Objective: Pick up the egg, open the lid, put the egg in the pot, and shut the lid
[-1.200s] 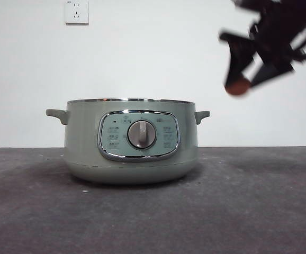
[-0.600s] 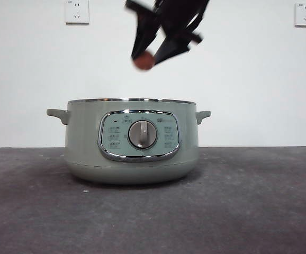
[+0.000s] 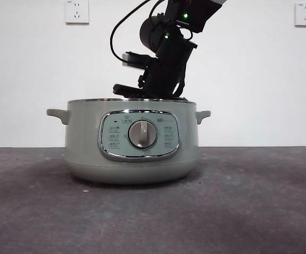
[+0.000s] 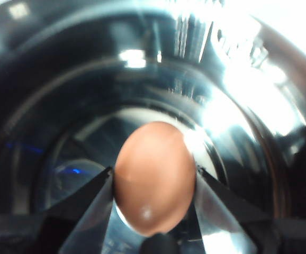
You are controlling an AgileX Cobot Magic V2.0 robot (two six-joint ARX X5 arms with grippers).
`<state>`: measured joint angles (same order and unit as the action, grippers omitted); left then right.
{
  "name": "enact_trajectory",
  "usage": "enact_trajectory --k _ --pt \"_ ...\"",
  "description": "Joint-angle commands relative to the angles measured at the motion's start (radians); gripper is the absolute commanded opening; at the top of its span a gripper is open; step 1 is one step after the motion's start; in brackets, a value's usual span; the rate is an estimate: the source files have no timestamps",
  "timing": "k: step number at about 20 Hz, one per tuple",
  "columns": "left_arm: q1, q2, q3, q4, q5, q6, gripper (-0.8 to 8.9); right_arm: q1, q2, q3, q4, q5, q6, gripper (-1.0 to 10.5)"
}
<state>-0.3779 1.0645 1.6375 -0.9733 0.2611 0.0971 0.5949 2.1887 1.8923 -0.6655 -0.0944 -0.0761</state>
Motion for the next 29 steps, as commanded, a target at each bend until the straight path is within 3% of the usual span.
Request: enact_trajectory --k 1,11,12,14,15,17,21,25,29 --pt "-0.001 -0.017 0.008 0.047 0.007 0.008 -0.08 0.002 0.021 0.006 -0.023 0.003 -0.019 -0.2" --pt "-0.001 -0.015 0.008 0.045 0.008 0.008 -0.08 0.015 0.037 0.005 -0.147 0.005 -0.066 0.1" --pt "-0.001 -0.015 0.008 0.045 0.008 0.008 -0.08 0.016 0.037 0.006 -0.147 0.005 -0.066 0.9" --pt "-0.001 -0.015 0.008 0.043 0.007 0.008 -0.08 0.019 0.034 0.008 -0.147 0.004 -0.058 4.7" --pt "-0.001 -0.015 0.008 0.043 0.008 0.008 -0.08 0.021 0.031 0.013 -0.147 -0.004 -0.055 5.6" --pt "-0.001 -0.015 0.008 0.042 0.007 0.008 -0.08 0.022 0.025 0.043 -0.150 -0.047 -0.037 5.7" --pt "0.000 -0.015 0.008 0.018 0.007 0.009 -0.08 0.021 0.024 0.213 -0.257 -0.042 -0.005 5.7" --pt "0.000 -0.014 0.008 0.025 0.007 0.013 -0.08 0.005 0.024 0.519 -0.509 0.116 0.005 5.6" --pt "-0.001 0.014 0.008 0.032 0.007 0.030 -0.08 -0.062 0.019 0.851 -0.712 0.124 0.040 5.0"
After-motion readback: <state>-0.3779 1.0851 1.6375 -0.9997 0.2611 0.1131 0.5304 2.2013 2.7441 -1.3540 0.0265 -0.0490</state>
